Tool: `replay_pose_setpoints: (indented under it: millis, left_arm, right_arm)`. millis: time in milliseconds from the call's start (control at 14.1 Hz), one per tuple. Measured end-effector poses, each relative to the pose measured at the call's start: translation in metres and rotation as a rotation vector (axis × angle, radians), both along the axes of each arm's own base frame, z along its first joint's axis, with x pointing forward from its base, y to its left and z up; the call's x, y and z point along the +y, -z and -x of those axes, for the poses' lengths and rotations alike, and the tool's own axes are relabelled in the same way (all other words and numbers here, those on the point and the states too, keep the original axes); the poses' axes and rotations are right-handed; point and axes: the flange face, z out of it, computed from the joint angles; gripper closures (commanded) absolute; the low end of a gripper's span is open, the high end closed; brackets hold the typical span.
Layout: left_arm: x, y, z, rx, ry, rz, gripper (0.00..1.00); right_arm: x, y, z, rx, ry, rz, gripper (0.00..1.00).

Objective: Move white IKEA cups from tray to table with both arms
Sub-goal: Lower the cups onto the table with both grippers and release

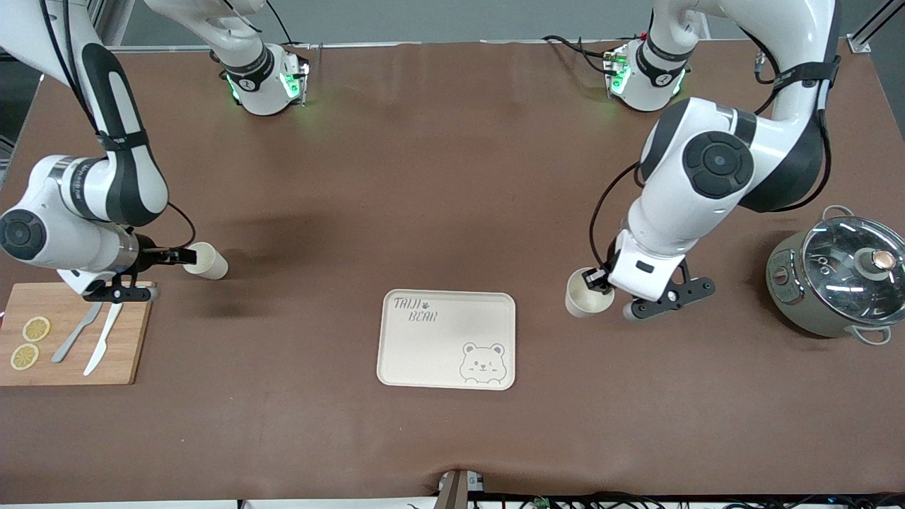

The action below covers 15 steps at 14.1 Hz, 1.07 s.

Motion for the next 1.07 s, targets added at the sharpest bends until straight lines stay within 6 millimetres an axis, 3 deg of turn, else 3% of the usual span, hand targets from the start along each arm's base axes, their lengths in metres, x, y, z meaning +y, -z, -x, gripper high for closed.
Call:
replay_pose_setpoints:
  millis: [284, 498, 640, 853, 924, 1067]
  left_arm:
    - [0.037, 0.02, 0.014, 0.059, 0.004, -0.028, 1.0]
    - [0.053, 0.039, 0.029, 0.108, -0.01, -0.046, 1.0]
    - [0.063, 0.057, 0.043, 0.128, -0.018, -0.053, 1.0]
    - [0.087, 0.093, 0.064, 0.122, -0.011, -0.051, 1.0]
    - [0.103, 0.108, 0.07, 0.111, -0.007, -0.047, 1.0]
    - [0.125, 0.139, 0.081, 0.095, -0.003, -0.04, 1.0]
  right_arm:
    - [0.014, -0.045, -0.034, -0.083, -0.03, 0.003, 0.0]
    - [0.048, -0.091, -0.055, -0.117, -0.085, -0.013, 0.0]
    - [0.058, -0.109, -0.058, -0.117, -0.1, -0.019, 0.0]
    - [0.056, -0.113, -0.053, -0.055, -0.096, -0.023, 0.0]
    - [0.059, -0.125, -0.055, -0.056, -0.1, -0.023, 0.0]
    - [0.069, -0.173, -0.057, -0.04, -0.113, -0.027, 0.0]
